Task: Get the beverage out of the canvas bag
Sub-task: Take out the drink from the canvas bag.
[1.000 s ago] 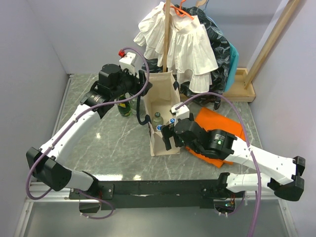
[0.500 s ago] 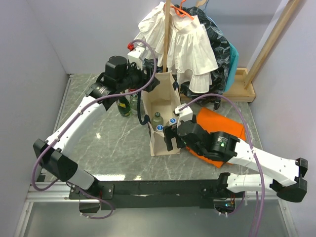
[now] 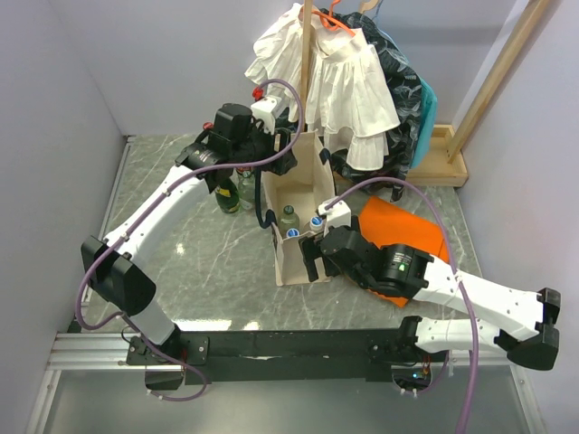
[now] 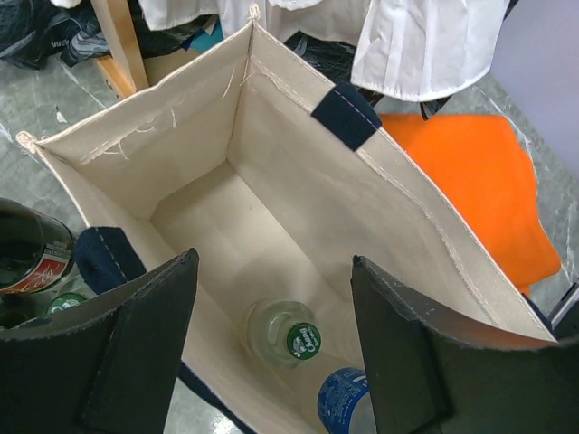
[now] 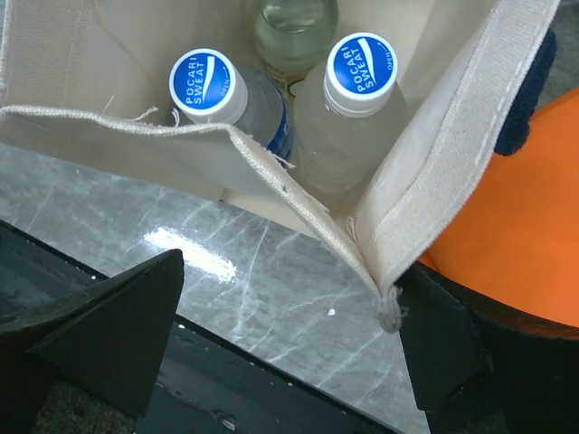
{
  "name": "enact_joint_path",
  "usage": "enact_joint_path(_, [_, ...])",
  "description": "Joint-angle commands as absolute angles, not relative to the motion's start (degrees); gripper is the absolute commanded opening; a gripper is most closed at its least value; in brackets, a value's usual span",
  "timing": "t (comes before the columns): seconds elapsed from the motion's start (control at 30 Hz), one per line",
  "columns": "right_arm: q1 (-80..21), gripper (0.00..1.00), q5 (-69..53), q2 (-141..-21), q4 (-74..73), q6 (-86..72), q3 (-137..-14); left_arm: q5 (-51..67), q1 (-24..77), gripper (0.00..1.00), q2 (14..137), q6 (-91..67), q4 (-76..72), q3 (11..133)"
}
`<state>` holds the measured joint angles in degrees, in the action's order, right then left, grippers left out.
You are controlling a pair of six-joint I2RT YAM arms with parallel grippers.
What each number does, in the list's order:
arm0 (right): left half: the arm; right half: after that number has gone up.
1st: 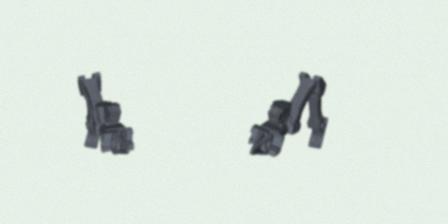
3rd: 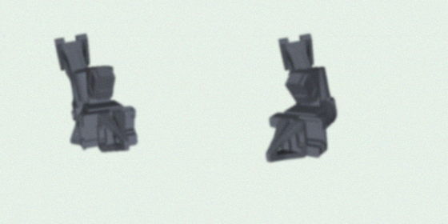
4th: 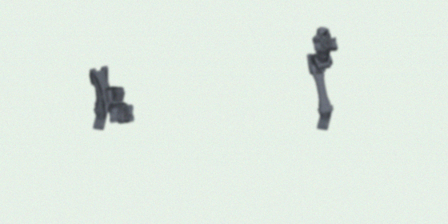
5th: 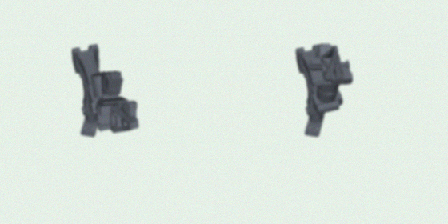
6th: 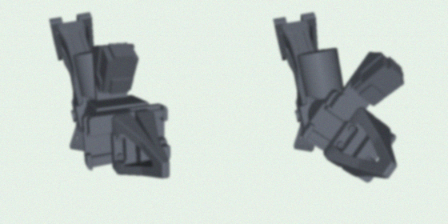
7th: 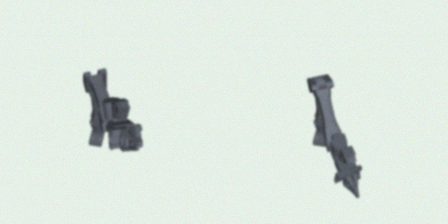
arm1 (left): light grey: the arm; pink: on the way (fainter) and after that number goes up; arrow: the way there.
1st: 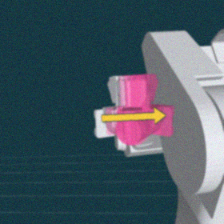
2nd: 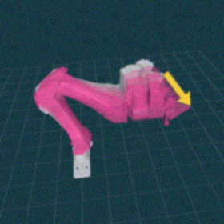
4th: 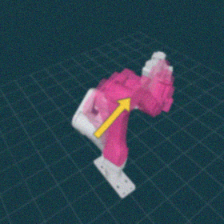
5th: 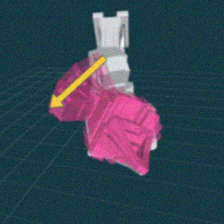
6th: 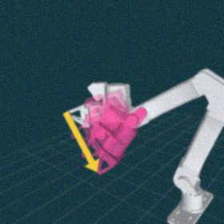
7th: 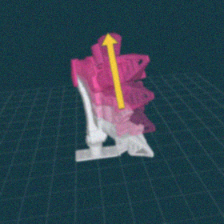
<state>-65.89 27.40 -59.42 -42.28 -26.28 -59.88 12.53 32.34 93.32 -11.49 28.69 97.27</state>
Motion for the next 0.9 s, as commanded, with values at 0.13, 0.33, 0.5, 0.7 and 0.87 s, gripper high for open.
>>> enact_joint_path(0.13, [-66.45, 1.00, 32.25, -56.42, -43.33, -24.79, -67.93, 11.78, 32.52, 0.77, 91.76, -10.99, 26.46, 98.26])
enact_joint_path(0.33, [-66.45, 1.00, 36.82, -57.65, -41.32, -20.49, -72.07, 12.92, 32.61, 0.79, 92.11, -11.25, 25.84, 98.00])
enact_joint_path(0.5, [-66.36, 1.00, 39.72, -61.07, -37.01, -16.00, -71.63, 13.36, 32.52, 0.79, 92.37, -11.43, 25.23, 97.73])
enact_joint_path(0.7, [-66.36, 1.00, 43.49, -64.68, -31.56, -14.32, -69.17, 13.62, 32.52, 0.80, 92.55, -11.51, 24.87, 97.73])
enact_joint_path(0.87, [-66.27, 1.00, 43.68, -64.95, -29.44, -14.06, -68.20, 13.62, 32.61, 0.79, 92.37, -11.78, 24.70, 97.30])
